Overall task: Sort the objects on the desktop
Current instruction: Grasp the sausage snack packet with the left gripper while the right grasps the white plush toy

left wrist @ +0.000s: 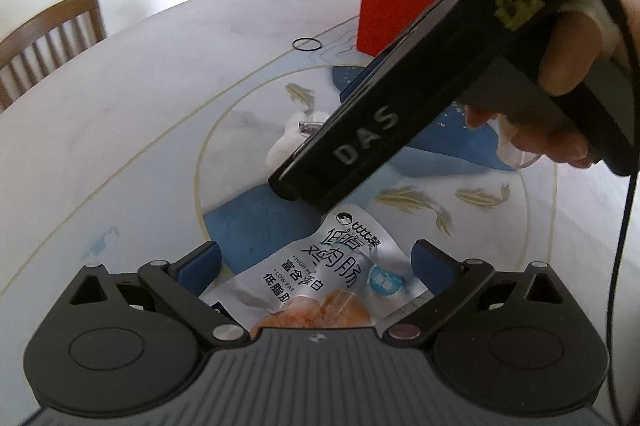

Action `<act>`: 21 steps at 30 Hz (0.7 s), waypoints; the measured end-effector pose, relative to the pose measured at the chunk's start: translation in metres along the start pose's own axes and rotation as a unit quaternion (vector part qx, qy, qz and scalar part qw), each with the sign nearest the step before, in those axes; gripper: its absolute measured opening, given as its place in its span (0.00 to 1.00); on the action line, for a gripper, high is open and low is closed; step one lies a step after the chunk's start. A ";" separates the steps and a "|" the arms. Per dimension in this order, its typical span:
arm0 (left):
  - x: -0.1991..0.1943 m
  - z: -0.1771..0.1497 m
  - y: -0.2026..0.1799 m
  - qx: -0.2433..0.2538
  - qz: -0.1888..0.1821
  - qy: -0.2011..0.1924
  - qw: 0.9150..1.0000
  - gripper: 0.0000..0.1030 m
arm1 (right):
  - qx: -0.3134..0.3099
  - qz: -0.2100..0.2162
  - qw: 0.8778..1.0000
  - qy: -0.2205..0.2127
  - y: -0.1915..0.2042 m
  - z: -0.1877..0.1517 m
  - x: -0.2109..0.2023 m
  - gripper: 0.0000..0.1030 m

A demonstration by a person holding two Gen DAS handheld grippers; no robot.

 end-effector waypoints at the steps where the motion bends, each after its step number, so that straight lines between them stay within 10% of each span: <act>1: -0.001 -0.001 -0.001 -0.005 -0.001 0.001 1.000 0.99 | -0.002 -0.001 1.000 0.002 0.000 0.000 0.002 0.87; 21: -0.010 -0.027 -0.018 0.094 -0.041 0.011 0.995 1.00 | -0.022 -0.004 1.000 0.005 0.001 0.002 0.006 0.81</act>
Point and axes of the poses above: each gripper's, at about its wrist camera, not at the fingertips, and x roughly the way its jaws point, y to its left, z to its top, the point moved 9 cm from there along x, roughly the way its jaws point, and after that the axes turned 15 degrees about -x, right-handed, at the moved point
